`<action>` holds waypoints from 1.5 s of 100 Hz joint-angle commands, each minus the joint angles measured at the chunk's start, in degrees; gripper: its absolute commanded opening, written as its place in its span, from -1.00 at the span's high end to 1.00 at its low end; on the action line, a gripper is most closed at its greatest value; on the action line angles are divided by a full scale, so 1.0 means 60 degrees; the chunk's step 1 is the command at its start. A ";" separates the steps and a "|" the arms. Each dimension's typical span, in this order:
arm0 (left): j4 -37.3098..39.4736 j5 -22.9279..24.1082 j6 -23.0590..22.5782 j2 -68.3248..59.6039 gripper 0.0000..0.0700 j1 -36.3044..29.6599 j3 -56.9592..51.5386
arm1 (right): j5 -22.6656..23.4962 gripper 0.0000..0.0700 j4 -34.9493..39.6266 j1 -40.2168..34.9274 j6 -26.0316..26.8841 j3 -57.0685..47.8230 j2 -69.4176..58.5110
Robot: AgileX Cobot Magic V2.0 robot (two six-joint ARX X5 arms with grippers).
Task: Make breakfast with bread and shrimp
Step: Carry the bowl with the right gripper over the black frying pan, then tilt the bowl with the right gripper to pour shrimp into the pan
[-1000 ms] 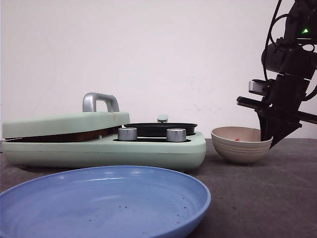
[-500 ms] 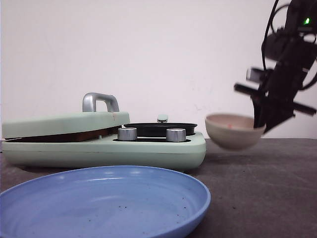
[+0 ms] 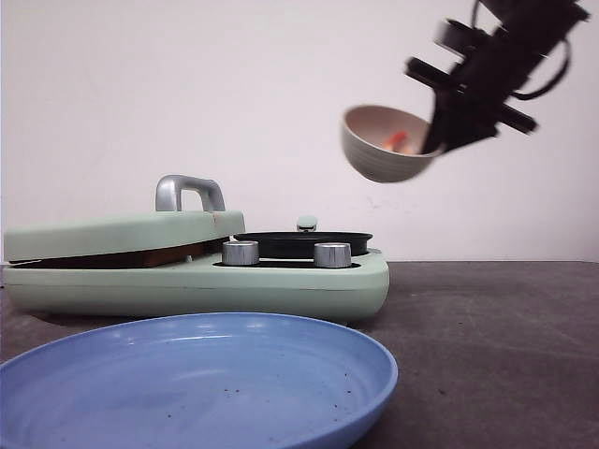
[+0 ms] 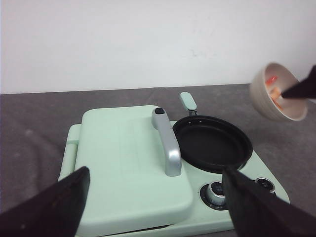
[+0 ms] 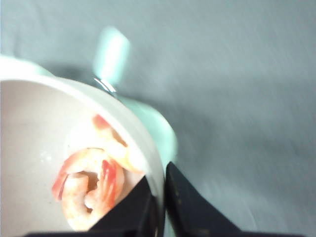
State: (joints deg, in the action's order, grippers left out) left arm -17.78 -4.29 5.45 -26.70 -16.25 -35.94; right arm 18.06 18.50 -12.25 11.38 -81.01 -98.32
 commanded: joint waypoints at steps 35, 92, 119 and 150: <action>-0.0219 0.0047 -0.0011 -0.0033 -0.35 -0.0025 -0.0047 | -0.4517 1.00 -0.2878 -0.2218 -0.3191 -0.0215 -0.0098; -0.0109 0.0047 -0.0084 -0.0029 -0.35 -0.0025 -0.0047 | -0.6739 1.00 -0.4080 -0.3493 -0.6794 -0.0215 -0.1093; -0.0106 0.0047 -0.0368 -0.0029 -0.35 -0.0025 -0.0047 | -0.8080 1.00 -0.5173 -0.3891 -0.8327 -0.0215 -0.2018; -0.0098 0.0044 -0.0557 -0.0029 -0.34 -0.0025 -0.0047 | -0.8987 1.00 -0.6867 -0.4033 -0.9082 -0.0215 -0.2240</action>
State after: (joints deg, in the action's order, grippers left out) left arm -19.09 -4.29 3.27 -26.70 -16.25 -35.94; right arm -34.04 -19.68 -35.66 -41.39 -81.01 -111.11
